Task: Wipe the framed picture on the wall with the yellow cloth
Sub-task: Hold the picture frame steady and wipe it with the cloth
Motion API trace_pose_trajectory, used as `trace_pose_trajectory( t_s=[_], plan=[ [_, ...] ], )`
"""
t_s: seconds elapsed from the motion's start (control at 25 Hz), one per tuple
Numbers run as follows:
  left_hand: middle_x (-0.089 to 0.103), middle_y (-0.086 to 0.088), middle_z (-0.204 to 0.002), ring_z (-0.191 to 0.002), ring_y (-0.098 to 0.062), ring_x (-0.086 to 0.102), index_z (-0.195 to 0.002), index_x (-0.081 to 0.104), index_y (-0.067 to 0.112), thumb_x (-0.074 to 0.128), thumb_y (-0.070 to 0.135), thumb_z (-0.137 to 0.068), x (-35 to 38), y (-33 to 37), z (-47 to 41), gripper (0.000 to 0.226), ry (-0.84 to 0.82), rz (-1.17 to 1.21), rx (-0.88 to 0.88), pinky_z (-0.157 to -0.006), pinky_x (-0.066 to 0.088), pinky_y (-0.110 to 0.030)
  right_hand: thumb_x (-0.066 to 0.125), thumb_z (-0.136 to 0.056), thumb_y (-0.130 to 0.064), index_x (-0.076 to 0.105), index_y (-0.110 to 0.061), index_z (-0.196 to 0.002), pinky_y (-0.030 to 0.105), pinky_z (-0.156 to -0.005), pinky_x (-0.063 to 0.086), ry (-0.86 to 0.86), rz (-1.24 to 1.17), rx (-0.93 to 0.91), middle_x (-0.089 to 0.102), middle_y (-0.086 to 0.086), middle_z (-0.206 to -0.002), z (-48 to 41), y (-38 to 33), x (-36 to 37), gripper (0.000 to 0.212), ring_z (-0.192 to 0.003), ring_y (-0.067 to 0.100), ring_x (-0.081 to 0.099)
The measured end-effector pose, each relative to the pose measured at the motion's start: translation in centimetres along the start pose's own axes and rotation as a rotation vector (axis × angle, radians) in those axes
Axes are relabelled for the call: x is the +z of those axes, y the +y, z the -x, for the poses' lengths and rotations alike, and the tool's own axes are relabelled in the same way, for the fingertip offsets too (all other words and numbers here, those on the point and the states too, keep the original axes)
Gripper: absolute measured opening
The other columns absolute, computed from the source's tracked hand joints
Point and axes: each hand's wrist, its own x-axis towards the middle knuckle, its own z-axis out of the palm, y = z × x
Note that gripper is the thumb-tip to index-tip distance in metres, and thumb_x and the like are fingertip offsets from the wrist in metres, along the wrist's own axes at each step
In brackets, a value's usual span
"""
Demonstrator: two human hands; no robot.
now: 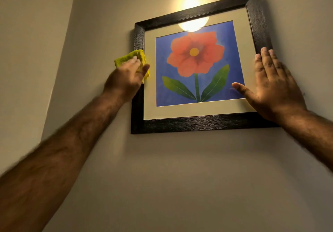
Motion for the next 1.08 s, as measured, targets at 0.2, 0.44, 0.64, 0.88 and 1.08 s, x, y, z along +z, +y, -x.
trace_pose_trajectory(
  t_s=[0.2, 0.44, 0.64, 0.88, 1.08],
  plan=[
    [0.076, -0.007, -0.111, -0.101, -0.029, 0.071, -0.114, 0.068, 0.024, 0.066, 0.01, -0.089, -3.5, -0.2, -4.2, 0.028, 0.023, -0.055, -0.023, -0.091, 0.058, -0.041, 0.022, -0.09, -0.081, 0.009, -0.005, -0.161, 0.046, -0.129, 0.015, 0.002, 0.005, -0.006, 0.005, 0.012, -0.173, 0.0, 0.1, 0.1, 0.106, -0.161, 0.025, 0.006],
    [0.057, -0.018, -0.141, -0.128, -0.033, 0.055, -0.139, 0.052, 0.011, 0.083, 0.034, -0.078, -3.6, -2.6, -5.9, 0.073, -0.02, 0.01, -0.376, -0.108, 0.047, -0.045, 0.023, -0.09, -0.081, 0.008, -0.006, -0.162, 0.046, -0.129, 0.015, -0.001, 0.002, -0.008, 0.004, 0.012, -0.173, 0.0, 0.1, 0.1, 0.105, -0.161, 0.025, 0.005],
    [0.071, -0.015, -0.106, -0.093, -0.023, 0.067, -0.111, 0.068, 0.0, 0.081, 0.027, -0.082, -3.6, -3.8, -4.7, 0.041, -0.179, 0.58, -0.549, -0.067, 0.064, -0.034, 0.023, -0.09, -0.081, 0.009, -0.006, -0.161, 0.047, -0.128, 0.015, 0.009, -0.019, -0.008, 0.005, 0.013, -0.173, 0.1, 0.2, 0.2, 0.105, -0.16, 0.027, 0.007],
    [0.072, -0.001, -0.087, -0.069, -0.01, 0.07, -0.087, 0.065, 0.018, 0.08, 0.021, -0.083, -3.5, -4.7, 0.1, 0.016, -0.046, 0.834, -0.66, -0.049, 0.057, -0.024, 0.025, -0.09, -0.08, 0.015, -0.004, -0.16, 0.053, -0.127, 0.017, 0.001, -0.044, 0.0, 0.012, 0.015, -0.172, -0.1, 0.0, -0.4, 0.103, -0.159, 0.03, 0.012],
    [0.075, 0.004, -0.072, -0.056, -0.005, 0.07, -0.098, 0.069, 0.013, 0.077, 0.016, -0.085, -5.2, -6.4, 5.6, 0.016, -0.021, 0.965, -0.78, -0.054, 0.059, -0.026, 0.027, -0.095, -0.074, 0.018, 0.001, -0.159, 0.05, -0.128, 0.014, 0.02, -0.162, -0.069, 0.016, 0.022, -0.169, 0.3, -4.8, -1.7, 0.099, -0.159, 0.034, 0.013]
  ],
)
